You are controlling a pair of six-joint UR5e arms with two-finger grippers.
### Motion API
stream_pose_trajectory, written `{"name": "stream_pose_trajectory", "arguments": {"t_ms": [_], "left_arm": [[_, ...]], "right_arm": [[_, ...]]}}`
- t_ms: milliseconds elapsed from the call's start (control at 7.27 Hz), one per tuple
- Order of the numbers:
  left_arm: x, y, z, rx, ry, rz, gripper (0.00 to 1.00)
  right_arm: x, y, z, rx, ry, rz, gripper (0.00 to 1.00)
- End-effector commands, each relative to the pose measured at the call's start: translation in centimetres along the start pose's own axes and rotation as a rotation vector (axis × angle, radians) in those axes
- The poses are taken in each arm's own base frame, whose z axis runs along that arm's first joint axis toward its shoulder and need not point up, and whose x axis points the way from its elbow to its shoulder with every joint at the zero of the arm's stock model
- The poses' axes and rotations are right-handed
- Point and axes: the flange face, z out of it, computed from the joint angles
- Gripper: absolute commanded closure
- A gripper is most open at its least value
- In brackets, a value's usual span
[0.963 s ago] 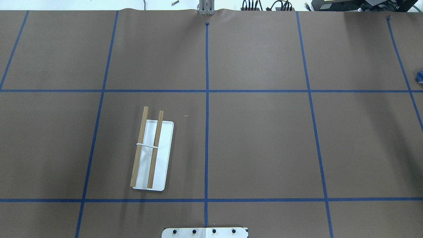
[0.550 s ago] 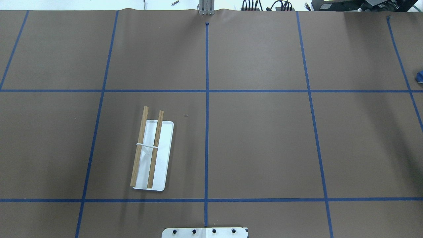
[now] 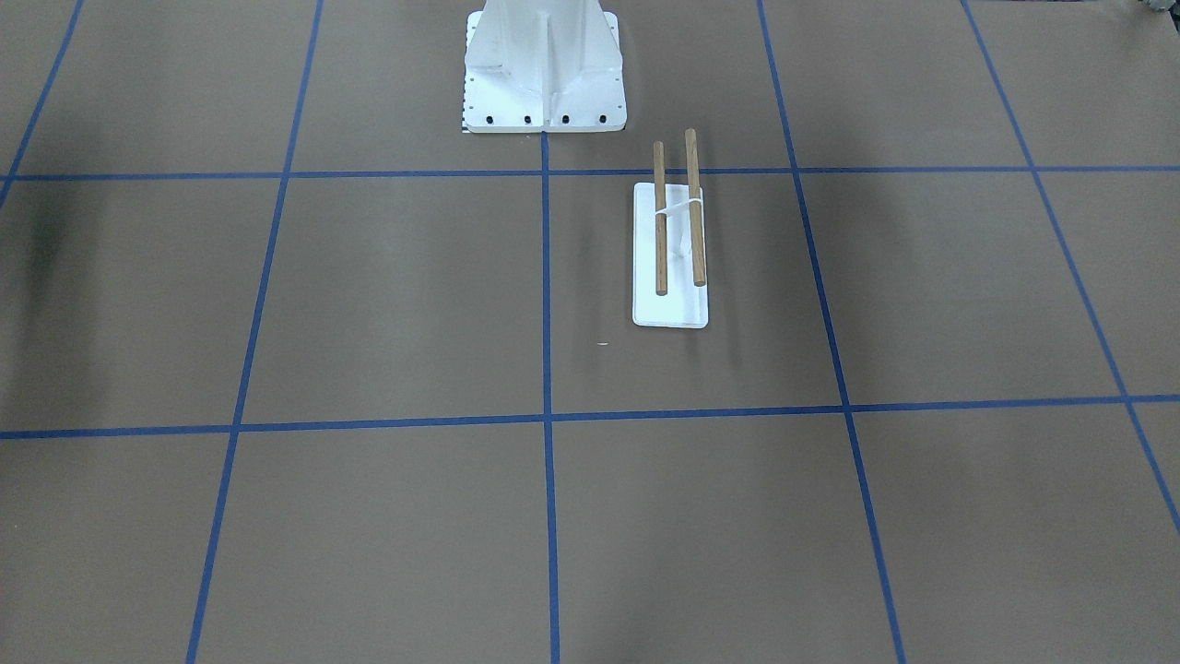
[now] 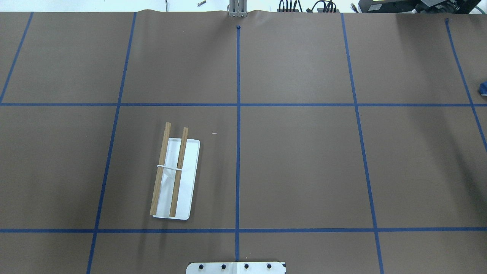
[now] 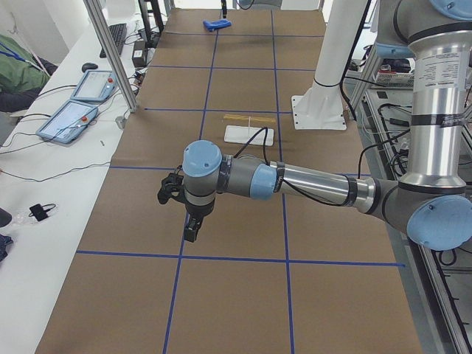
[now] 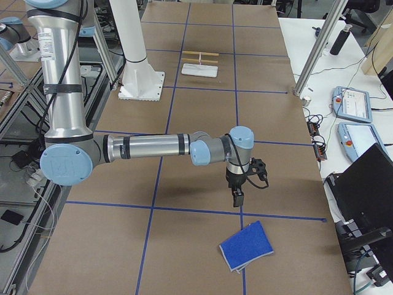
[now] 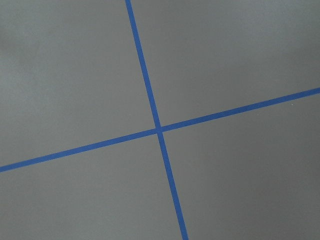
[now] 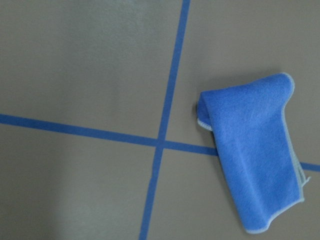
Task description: Hang towel on rack
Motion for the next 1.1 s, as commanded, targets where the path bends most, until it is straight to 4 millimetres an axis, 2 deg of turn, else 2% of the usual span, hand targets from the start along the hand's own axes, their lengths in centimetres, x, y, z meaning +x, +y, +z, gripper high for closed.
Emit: {"name": "stream_pose_trajectory", "arguments": {"t_ms": [0,138,275,550,825,962], "left_arm": [[-0.1,0.2,0.1,-0.001,0.0,0.0,0.01],[-0.1,0.2,0.2,-0.002,0.0,-0.001,0.01],[-0.1,0.2,0.2,-0.003,0.001,-0.002,0.01],[-0.4,0.9,0.5,-0.011,0.002,-0.011,0.01],[-0.4,0.9,0.6,-0.013,0.002,-0.012,0.01],[-0.4,0.9,0.6,-0.013,0.002,-0.012,0.01]], "right_arm": [[3.9,0.9,7.7,-0.001,0.084,-0.128,0.0],[4.5,1.0,9.8,-0.009,0.144,-0.145,0.0],[3.7,0.9,11.3,-0.033,0.194,-0.201,0.0],[4.3,0.8,12.5,-0.06,0.227,-0.216,0.01],[4.4,1.0,12.9,-0.069,0.227,-0.216,0.37],[4.2,1.1,13.2,-0.076,0.226,-0.221,0.37]]}}
